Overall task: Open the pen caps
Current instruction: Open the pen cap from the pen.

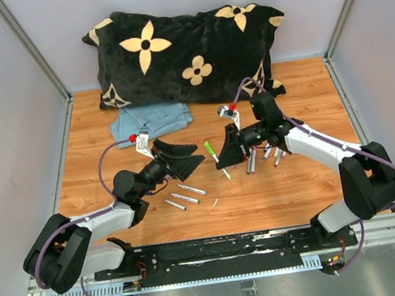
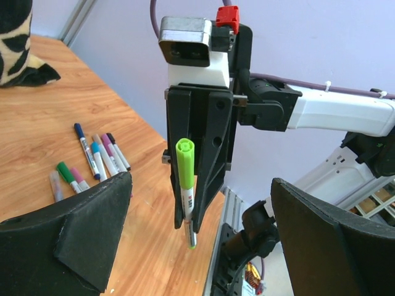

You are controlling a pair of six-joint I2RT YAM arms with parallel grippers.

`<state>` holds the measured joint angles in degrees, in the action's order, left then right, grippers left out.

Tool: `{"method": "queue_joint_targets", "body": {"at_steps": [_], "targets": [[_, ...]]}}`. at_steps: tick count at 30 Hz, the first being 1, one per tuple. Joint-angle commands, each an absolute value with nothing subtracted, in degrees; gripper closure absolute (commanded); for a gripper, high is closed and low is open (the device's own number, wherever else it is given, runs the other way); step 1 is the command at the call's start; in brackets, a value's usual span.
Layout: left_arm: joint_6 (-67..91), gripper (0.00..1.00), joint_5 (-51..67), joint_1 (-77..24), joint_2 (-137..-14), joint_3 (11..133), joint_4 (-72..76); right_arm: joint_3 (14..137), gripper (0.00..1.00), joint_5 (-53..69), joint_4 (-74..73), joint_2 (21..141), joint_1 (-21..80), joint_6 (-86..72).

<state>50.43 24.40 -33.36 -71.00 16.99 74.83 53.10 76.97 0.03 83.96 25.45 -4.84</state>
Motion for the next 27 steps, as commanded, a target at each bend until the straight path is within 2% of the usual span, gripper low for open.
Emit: {"method": "queue_joint_targets", "body": {"at_steps": [1,27], "targets": [[50.25,0.03,25.18,-32.78,-70.87,17.62,79.51,55.10,0.97,78.84,-0.44,84.11,26.35,-3.60],[48.17,0.03,23.12,-32.78,-69.09,13.93,80.53,55.21,0.97,78.57,-0.82,84.70,27.23,-3.24]]}}
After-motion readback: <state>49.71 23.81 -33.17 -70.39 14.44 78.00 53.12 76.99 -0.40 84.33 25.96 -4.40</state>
